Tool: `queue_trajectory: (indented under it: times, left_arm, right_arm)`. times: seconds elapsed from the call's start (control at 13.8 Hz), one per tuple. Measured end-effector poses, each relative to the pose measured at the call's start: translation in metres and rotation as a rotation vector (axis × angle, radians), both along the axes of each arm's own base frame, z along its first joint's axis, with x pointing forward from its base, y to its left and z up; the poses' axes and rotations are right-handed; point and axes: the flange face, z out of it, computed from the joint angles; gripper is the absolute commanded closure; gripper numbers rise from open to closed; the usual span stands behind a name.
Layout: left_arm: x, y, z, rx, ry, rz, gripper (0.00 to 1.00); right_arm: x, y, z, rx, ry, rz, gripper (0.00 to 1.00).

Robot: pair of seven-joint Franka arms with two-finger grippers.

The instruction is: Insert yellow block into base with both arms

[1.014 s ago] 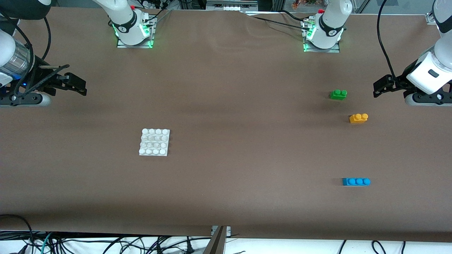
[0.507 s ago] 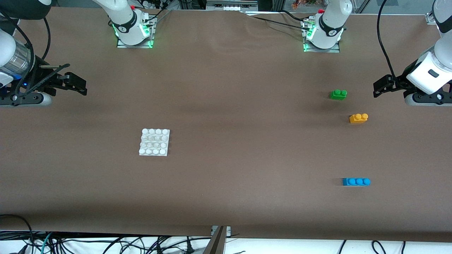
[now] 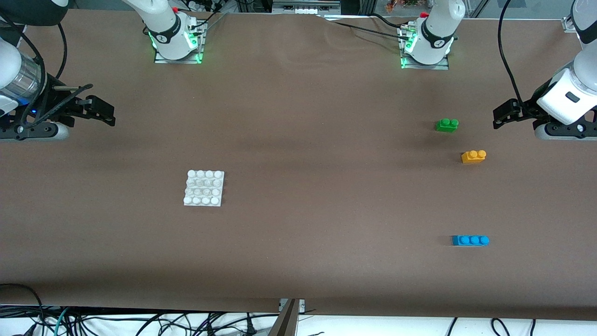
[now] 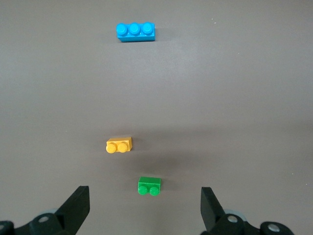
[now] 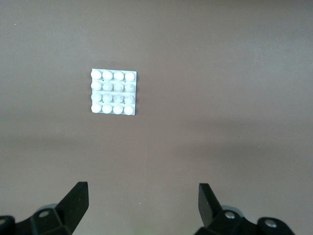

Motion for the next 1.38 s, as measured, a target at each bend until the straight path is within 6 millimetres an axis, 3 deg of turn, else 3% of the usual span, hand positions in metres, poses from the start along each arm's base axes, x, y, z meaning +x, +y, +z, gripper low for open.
queue_trajectory:
  times: [0.51, 0.87, 1.38]
  left_arm:
    - [0.000, 0.000, 0.000, 0.000, 0.000, 0.000, 0.00]
    - [0.000, 0.000, 0.000, 0.000, 0.000, 0.000, 0.00]
    - [0.000, 0.000, 0.000, 0.000, 0.000, 0.000, 0.00]
  right_arm:
    - [0.000, 0.004, -0.004, 0.034, 0.014, -0.003, 0.01]
    - [0.005, 0.006, -0.022, 0.030, 0.040, -0.002, 0.01]
    - [0.006, 0.021, -0.031, 0.028, 0.040, -0.008, 0.01]
